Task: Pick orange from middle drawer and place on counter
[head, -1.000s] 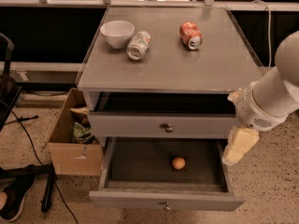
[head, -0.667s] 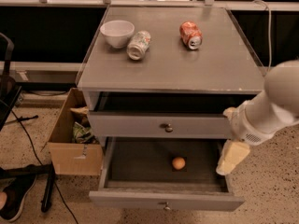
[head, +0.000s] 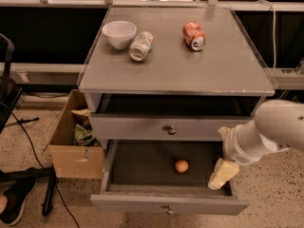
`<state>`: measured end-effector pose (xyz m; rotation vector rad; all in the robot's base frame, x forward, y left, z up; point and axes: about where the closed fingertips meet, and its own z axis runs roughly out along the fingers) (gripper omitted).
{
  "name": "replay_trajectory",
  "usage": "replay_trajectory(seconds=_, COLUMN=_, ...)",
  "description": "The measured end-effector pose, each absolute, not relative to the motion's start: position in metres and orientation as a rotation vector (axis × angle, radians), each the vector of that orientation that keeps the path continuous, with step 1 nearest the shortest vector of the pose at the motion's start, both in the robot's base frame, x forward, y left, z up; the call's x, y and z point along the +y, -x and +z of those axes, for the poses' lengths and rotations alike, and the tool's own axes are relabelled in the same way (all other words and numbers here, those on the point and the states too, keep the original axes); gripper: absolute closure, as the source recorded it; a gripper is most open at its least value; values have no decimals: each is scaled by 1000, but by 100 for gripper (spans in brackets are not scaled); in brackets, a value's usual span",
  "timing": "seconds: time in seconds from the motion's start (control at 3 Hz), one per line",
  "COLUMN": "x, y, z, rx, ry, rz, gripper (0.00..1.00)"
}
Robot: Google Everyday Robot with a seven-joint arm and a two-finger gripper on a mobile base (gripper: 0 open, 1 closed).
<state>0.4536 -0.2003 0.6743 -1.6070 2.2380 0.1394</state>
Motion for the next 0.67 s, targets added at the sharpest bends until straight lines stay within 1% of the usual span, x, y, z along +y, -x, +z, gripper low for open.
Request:
replay_trajectory(seconds=0.33, x=-187, y=-457, z=622, rx=2236, ry=1586, rz=178, gripper=0)
replay_trajectory(seconds=0.67, x=-187, y=-457, z=622, rx=2236, ry=1586, rz=178, gripper=0)
